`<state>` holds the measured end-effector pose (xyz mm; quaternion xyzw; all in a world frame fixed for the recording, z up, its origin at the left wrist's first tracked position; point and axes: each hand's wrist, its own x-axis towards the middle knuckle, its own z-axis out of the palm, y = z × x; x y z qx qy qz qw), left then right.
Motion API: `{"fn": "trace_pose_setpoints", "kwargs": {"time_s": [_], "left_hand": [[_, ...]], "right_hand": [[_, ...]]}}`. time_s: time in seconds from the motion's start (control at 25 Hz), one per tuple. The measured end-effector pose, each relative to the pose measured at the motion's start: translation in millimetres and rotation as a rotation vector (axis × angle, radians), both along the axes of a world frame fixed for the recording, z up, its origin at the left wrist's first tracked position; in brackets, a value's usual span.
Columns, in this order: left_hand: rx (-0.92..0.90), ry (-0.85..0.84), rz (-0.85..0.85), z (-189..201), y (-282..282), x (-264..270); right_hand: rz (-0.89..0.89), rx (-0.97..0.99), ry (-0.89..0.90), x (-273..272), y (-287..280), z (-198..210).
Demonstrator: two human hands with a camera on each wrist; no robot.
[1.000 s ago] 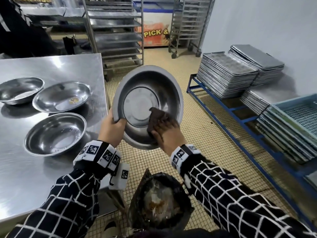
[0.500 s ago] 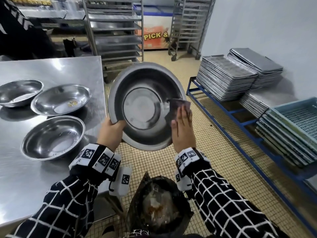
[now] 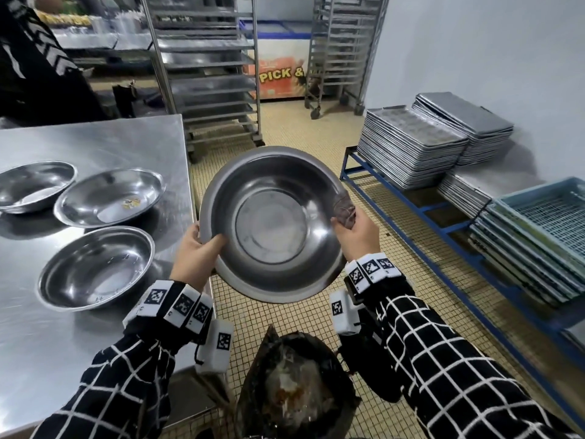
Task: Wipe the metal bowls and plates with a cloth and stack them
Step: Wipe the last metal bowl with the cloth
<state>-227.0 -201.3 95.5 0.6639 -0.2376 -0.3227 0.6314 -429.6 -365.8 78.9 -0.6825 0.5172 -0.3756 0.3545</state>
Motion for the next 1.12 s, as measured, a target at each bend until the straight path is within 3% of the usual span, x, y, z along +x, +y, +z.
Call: {"fn": "trace_pose_setpoints", "kwargs": {"time_s": [0.2,0.36,0.48,0.64,0.72,0.8,0.88,0.96,1.04,1.12], "left_hand": [[-0.035,-0.024,-0.062,-13,-4,-30],[0.001,0.127,0.001,-9,-6,-37],[0.063,0.050,0.058,-14,-4,-17],[0.139,-0.128,-0.008,-15,2,-8],[0.156,-0.212,-0.050,-13,4,-9],[0.153,-0.240,-0.072,-5,5,-11],[0.164,-0.339,-0.107,3,6,-12],[0.133,-0.344,-0.137,5,9,-7],[0.110,-0.328,-0.166,2,13,-3],[0.105,-0.320,-0.172,-5,13,-5]], "right_hand": [[-0.244,0.061,-0.305,20,27,1],[-0.166,0.099,-0.296,24,39,-4],[-0.017,0.065,-0.057,17,42,-16],[0.152,-0.217,0.356,27,56,-39],[0.442,-0.287,0.417,40,73,-46],[0.720,-0.337,0.363,49,92,-53],[0.861,-0.336,0.341,50,102,-64],[0.865,-0.413,0.479,40,89,-74],[0.706,-0.633,0.734,26,61,-79],[0.553,-0.666,0.922,15,36,-77]]}}
